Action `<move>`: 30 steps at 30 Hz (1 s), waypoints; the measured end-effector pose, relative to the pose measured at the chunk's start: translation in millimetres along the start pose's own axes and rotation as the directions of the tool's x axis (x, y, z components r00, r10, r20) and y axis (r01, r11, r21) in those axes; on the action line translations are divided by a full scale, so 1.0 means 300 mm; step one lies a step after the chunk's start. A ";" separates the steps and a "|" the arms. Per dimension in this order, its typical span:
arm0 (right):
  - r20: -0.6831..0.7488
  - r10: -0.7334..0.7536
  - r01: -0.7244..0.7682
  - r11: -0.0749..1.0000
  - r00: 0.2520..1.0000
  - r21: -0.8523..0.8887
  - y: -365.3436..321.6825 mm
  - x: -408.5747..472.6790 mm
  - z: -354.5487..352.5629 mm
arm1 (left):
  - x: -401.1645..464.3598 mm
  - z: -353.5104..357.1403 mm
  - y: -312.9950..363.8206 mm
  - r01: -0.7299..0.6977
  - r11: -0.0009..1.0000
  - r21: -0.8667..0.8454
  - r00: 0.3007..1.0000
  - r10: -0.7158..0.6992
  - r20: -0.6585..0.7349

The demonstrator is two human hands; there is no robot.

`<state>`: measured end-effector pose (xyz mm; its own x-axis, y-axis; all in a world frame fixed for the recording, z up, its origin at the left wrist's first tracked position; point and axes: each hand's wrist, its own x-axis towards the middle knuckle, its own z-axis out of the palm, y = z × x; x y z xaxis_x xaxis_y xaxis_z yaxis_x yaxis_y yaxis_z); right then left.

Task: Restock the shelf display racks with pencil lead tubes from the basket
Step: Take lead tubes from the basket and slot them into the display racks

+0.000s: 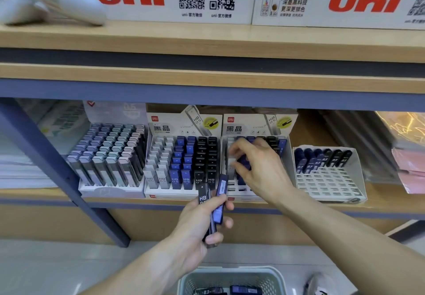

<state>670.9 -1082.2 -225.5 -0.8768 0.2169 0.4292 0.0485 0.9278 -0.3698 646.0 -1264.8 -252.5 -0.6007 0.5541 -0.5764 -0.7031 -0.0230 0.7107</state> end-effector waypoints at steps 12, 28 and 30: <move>0.257 0.419 -0.484 0.820 0.871 0.306 -0.087 -0.051 -0.098 | -0.006 0.028 -0.009 -0.159 0.986 0.045 0.986 0.156 0.057; 0.592 0.437 -0.735 0.436 0.677 0.519 -0.031 -0.198 -0.190 | 0.017 0.085 -0.020 -0.218 0.974 0.056 0.975 0.219 -0.018; 0.532 0.453 -0.698 0.444 0.715 0.561 -0.022 -0.191 -0.198 | 0.024 0.094 -0.032 -0.220 0.973 0.074 0.975 0.221 -0.014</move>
<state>749.2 -1082.7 -198.5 -0.8597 0.4143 -0.2988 0.3656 0.0904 -0.9264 659.3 -1237.1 -252.0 -0.7468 0.5234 -0.4103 -0.5238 -0.0828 0.8478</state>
